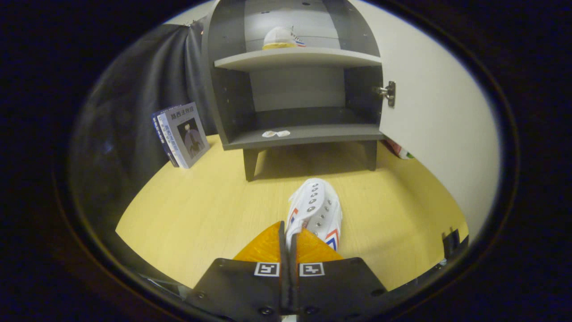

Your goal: Open the shoe cabinet door, grab the shoes and put them into the shoe cabinet, then close the shoe cabinet door.

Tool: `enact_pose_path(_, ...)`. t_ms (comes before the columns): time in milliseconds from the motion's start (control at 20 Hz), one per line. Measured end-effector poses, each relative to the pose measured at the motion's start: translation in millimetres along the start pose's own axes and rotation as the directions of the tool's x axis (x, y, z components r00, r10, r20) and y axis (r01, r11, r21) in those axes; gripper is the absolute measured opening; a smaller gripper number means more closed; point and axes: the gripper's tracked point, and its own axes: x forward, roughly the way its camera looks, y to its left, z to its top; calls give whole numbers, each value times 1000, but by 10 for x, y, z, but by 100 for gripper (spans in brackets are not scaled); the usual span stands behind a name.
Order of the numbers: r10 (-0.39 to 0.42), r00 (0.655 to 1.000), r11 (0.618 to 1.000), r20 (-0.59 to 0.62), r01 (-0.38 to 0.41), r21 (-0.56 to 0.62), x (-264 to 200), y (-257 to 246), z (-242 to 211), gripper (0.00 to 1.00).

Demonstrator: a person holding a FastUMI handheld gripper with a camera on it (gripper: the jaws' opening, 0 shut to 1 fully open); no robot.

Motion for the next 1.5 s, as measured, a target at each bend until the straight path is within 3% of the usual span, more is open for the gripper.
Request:
enact_pose_path(350,-33,981,999,194,33,0,-434,-160,1057,2)
enact_pose_path(800,-63,878,996,474,88,-30,-851,-307,2672,2)
enact_pose_path(1050,-61,842,990,536,121,-78,-697,-369,3316,2)
enact_pose_path(1500,-50,831,984,554,134,-113,-41,-445,4035,2)
